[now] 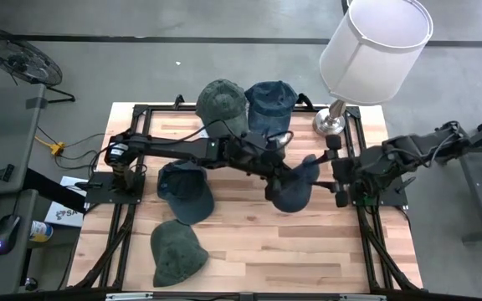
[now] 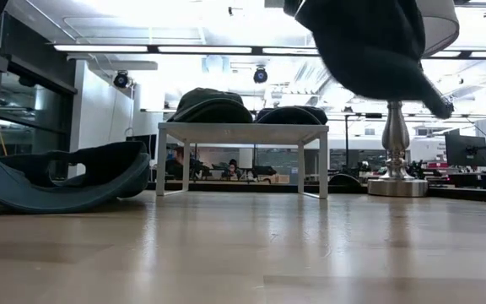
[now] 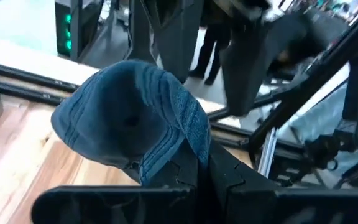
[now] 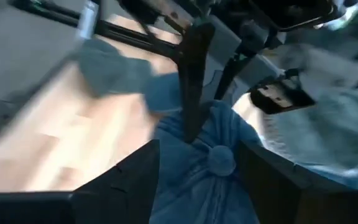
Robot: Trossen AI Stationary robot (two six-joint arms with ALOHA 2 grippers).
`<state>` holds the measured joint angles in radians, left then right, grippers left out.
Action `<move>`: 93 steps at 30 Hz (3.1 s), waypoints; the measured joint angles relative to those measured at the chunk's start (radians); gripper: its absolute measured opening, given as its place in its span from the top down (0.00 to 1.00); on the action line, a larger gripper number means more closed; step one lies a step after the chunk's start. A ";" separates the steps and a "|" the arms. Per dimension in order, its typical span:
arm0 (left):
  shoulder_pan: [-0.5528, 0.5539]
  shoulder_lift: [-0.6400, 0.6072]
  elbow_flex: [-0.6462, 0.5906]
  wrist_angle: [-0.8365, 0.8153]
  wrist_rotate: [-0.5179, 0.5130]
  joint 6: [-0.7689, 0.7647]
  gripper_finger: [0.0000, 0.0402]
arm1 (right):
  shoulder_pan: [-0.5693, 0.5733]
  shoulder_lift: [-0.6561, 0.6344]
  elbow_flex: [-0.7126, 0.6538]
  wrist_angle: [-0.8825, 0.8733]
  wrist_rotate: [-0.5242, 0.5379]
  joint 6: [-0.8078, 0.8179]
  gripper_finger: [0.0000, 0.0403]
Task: Pick & Place hat
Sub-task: Stack the right blue cap on top of the blue cap on the shelf
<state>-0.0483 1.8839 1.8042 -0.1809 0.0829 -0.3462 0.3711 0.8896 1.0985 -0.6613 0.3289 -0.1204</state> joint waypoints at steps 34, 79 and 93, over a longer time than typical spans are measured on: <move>0.022 0.000 0.002 -0.014 0.065 -0.156 1.00 | 0.126 0.175 0.000 -0.048 0.418 -0.191 0.65; 0.022 -0.146 0.002 -0.177 -0.118 0.244 0.54 | -0.017 0.214 0.152 -0.221 0.192 0.199 0.94; 0.037 -0.219 0.223 -0.425 -0.303 0.498 0.54 | -0.290 0.412 0.502 -0.418 0.041 0.116 0.94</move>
<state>-0.0109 1.6651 2.0273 -0.6063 -0.2204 0.1519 0.0815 1.3017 1.6002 -1.0789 0.3698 -0.0044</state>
